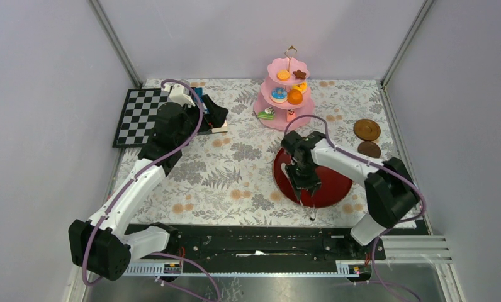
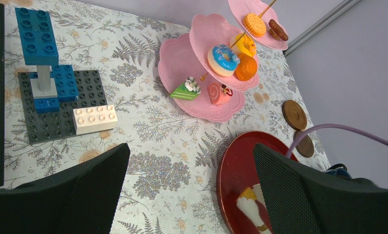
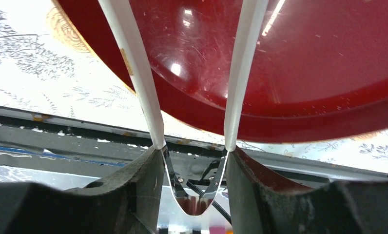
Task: Serve the afternoon tea
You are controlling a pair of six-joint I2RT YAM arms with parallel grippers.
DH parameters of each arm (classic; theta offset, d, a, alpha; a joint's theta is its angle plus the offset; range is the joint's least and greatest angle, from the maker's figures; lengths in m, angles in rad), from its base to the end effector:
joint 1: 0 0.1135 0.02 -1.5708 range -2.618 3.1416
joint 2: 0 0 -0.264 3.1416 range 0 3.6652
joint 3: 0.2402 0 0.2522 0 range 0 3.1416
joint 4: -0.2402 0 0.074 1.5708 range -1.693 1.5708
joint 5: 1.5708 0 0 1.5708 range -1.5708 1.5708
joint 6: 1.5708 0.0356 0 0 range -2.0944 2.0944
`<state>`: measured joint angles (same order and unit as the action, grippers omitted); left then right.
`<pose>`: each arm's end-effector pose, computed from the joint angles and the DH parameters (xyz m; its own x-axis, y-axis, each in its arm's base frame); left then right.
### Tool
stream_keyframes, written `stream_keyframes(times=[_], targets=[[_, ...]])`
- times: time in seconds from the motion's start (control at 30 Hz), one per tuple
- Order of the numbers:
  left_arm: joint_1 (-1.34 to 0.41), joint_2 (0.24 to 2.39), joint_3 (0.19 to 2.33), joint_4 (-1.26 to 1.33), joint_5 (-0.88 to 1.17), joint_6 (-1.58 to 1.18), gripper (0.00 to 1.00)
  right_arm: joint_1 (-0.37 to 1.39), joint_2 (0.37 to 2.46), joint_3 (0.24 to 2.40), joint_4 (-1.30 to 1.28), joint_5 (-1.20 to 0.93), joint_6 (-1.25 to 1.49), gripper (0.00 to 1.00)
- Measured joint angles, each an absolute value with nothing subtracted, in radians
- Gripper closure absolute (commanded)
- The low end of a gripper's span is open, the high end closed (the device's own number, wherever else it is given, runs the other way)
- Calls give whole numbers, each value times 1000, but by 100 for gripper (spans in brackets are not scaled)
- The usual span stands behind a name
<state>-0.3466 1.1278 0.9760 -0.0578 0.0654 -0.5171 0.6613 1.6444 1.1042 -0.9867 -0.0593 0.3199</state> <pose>0.2486 -0.0923 0.3515 -0.3674 -0.3918 -0.8435 0.2502 0.8319 -0.4954 0.2237 0.1768 0.1928 -0.9419 -0.3352 -0.0230 -0.3360 0.9393 0.0700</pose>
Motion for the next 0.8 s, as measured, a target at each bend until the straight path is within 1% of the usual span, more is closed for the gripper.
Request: stream_keyframes(times=[0.2,0.3,0.37,0.53,0.63,0.8], targets=[[-347,1128,976,-58,67,-517,1,660,1486,1134,-1028,28,368,59],[-347,1128,976,-58,72,-521,1,633,1457,1213,-1068,75,363,60],[-347,1128,976,-58,75,-522,1,578,1468,1306,-1075,96,347,60],[-348,1128,976,-58,74,-521,1,456,1595,1641,-1074,134,289,60],[-348,1128,976,-58,72,-521,1,435,1734,1891,-1079,152,257,60],[-350,1128,976,-58,71,-521,1,431,2012,2348,-1163,175,218,60]])
